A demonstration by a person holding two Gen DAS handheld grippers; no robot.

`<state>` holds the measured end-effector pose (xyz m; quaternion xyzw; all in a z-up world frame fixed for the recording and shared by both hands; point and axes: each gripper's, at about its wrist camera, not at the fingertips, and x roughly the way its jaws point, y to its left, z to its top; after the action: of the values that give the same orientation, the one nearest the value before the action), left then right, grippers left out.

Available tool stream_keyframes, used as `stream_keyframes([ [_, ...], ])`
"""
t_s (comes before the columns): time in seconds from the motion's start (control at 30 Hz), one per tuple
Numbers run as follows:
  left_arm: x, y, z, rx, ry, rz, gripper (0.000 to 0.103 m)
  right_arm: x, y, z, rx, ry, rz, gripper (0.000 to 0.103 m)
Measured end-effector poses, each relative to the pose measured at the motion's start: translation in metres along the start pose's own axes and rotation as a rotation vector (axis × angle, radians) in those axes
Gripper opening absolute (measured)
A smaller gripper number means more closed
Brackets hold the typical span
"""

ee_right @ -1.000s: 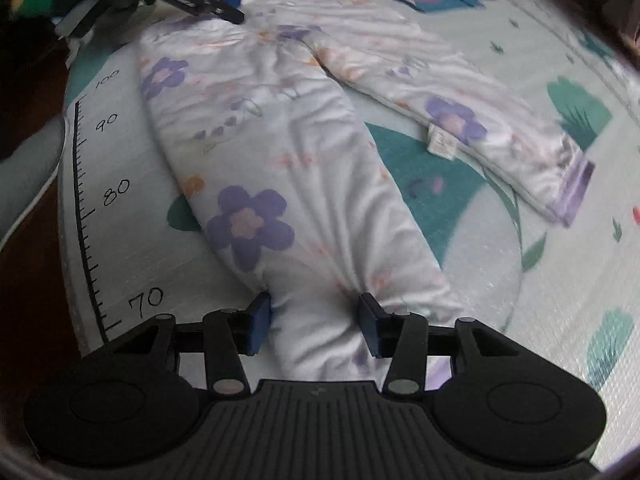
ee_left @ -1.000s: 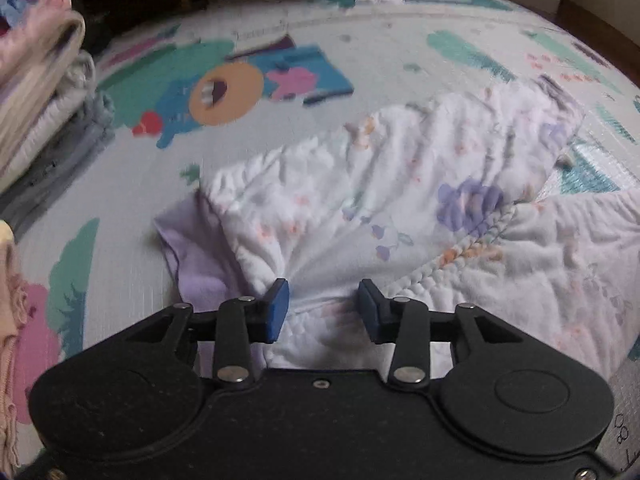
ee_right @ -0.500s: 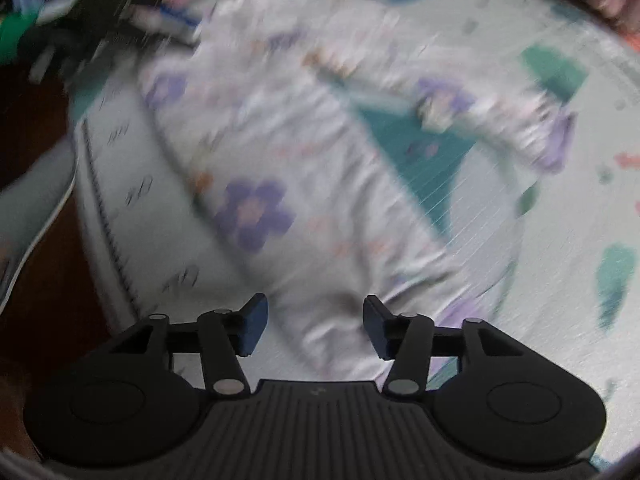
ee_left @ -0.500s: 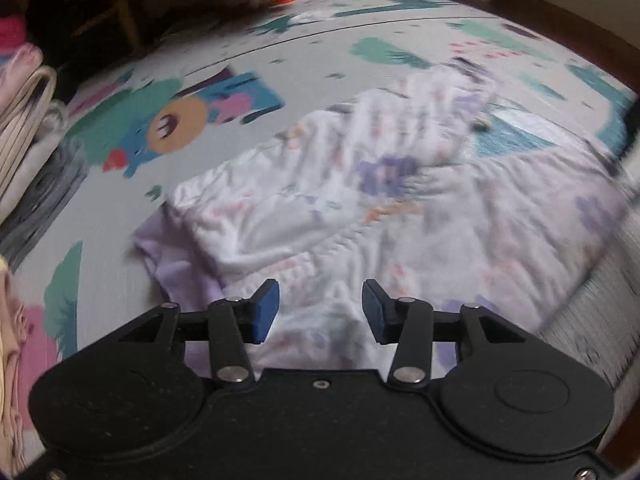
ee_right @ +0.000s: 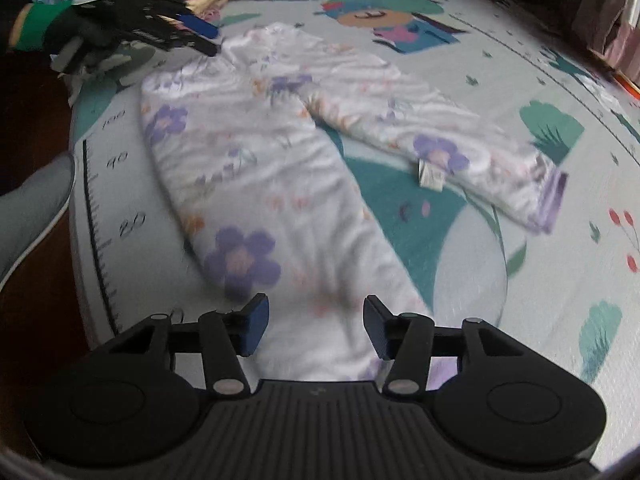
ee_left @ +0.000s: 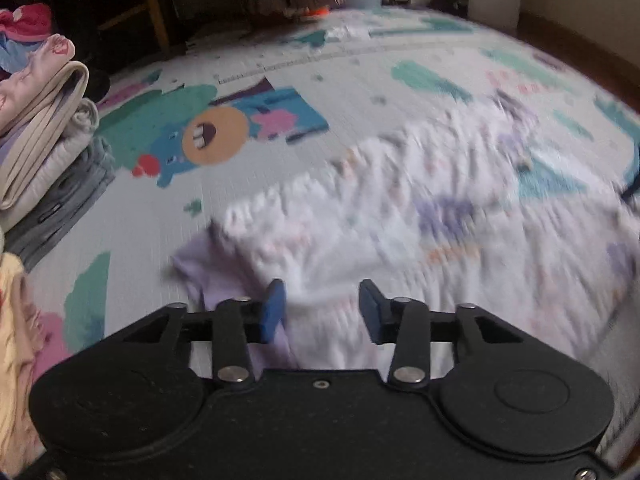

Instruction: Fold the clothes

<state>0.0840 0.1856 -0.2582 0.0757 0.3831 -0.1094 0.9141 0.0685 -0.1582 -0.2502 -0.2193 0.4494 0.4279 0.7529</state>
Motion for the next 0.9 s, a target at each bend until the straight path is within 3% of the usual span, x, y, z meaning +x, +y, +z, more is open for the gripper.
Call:
stream_keyframes([
  [0.07, 0.02, 0.006, 0.004, -0.024, 0.025, -0.004, 0.038, 0.005, -0.005, 0.007, 0.026, -0.017, 0.008, 0.053],
  [0.13, 0.049, 0.012, 0.001, -0.05, 0.102, 0.005, 0.039, 0.011, -0.01, 0.014, 0.062, -0.016, 0.017, 0.053],
  [0.17, 0.051, 0.015, 0.001, -0.062, 0.084, -0.012, 0.04, 0.015, -0.012, 0.017, 0.079, -0.014, 0.022, 0.053],
  [0.27, 0.043, 0.015, 0.011, -0.071, 0.133, -0.006, 0.04, 0.023, -0.012, 0.019, 0.098, 0.006, 0.032, 0.053],
  [0.33, 0.028, 0.011, 0.013, -0.103, 0.133, -0.019, 0.049, 0.023, -0.012, 0.019, 0.118, 0.017, 0.038, 0.053],
  [0.4, 0.016, 0.006, 0.011, -0.149, 0.172, -0.051, 0.056, 0.022, -0.012, 0.017, 0.17, 0.03, 0.042, 0.057],
  [0.5, -0.004, -0.009, 0.005, -0.169, 0.227, -0.081, 0.063, 0.02, -0.011, 0.013, 0.25, 0.057, 0.037, 0.074],
  [0.6, -0.024, -0.024, -0.002, -0.127, 0.219, -0.11, 0.067, 0.016, -0.005, 0.006, 0.273, 0.078, 0.023, 0.076],
  [0.73, -0.039, -0.045, -0.013, -0.018, 0.22, -0.15, 0.067, 0.009, 0.011, -0.003, 0.168, 0.114, -0.029, 0.079],
  [0.8, -0.042, -0.055, -0.015, 0.031, 0.234, -0.167, 0.076, 0.009, 0.012, -0.008, 0.174, 0.144, -0.055, 0.08],
  [0.9, -0.045, -0.068, -0.018, 0.089, 0.251, -0.189, 0.078, 0.007, 0.014, -0.011, 0.205, 0.175, -0.09, 0.081],
])
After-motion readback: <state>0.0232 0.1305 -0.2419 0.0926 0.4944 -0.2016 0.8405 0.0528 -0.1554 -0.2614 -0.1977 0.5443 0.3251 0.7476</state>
